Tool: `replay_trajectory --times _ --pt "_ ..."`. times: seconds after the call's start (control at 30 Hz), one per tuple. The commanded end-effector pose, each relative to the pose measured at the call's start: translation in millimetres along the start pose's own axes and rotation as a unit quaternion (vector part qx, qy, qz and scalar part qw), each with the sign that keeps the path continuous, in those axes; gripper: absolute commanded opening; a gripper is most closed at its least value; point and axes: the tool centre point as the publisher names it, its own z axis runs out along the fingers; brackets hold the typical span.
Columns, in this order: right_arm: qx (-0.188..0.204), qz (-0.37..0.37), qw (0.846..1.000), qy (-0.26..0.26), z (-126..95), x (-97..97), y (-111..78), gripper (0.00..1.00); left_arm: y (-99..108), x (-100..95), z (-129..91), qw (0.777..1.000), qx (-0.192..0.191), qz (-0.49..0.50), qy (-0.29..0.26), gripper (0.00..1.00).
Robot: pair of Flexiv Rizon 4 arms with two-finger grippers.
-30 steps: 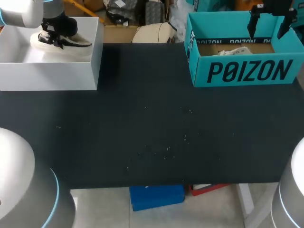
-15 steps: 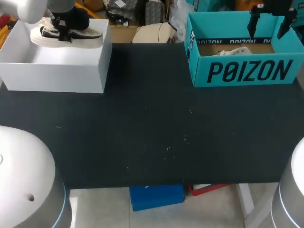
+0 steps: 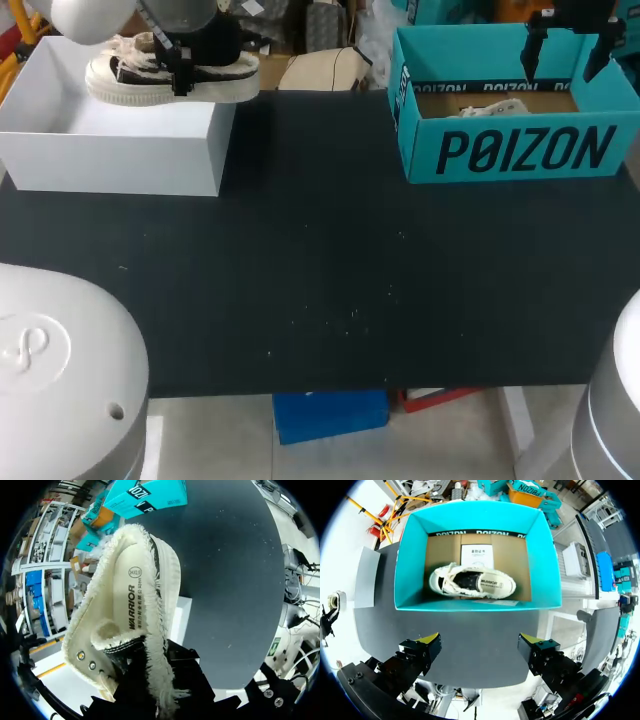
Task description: Take the shoe out of the shoebox, open the shoe tongue, remove and reinsert the insole, then place the shoe into the shoebox
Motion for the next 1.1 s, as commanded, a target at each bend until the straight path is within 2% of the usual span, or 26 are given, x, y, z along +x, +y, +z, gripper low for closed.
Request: replay_trajectory --times 0.03,0.23,0.4,0.57,0.8,1.1 --pt "0.000 0.000 1.000 0.000 0 -0.2 -0.1 1.00 -17 31.3 -76 0.998 -0.021 -0.016 -0.057 0.00" --pt "0.000 0.000 1.000 0.000 0 -0.2 -0.1 1.00 -53 70.4 -88 0.998 0.000 -0.027 -0.051 0.00" --pt "0.000 0.000 1.000 0.000 0 -0.2 -0.1 1.00 -79 102.5 -84 0.999 0.014 -0.019 -0.031 0.00" --pt "0.000 0.000 1.000 0.000 0 -0.2 -0.1 1.00 -93 123.4 -76 0.999 0.021 -0.015 -0.021 0.00" --pt "0.000 0.000 1.000 0.000 0 -0.2 -0.1 1.00 -115 158.6 -55 0.999 0.041 0.002 -0.004 0.00" --pt "0.000 0.000 1.000 0.000 0 -0.2 -0.1 1.00 -139 201.6 -13 0.999 0.043 0.010 0.026 0.00"
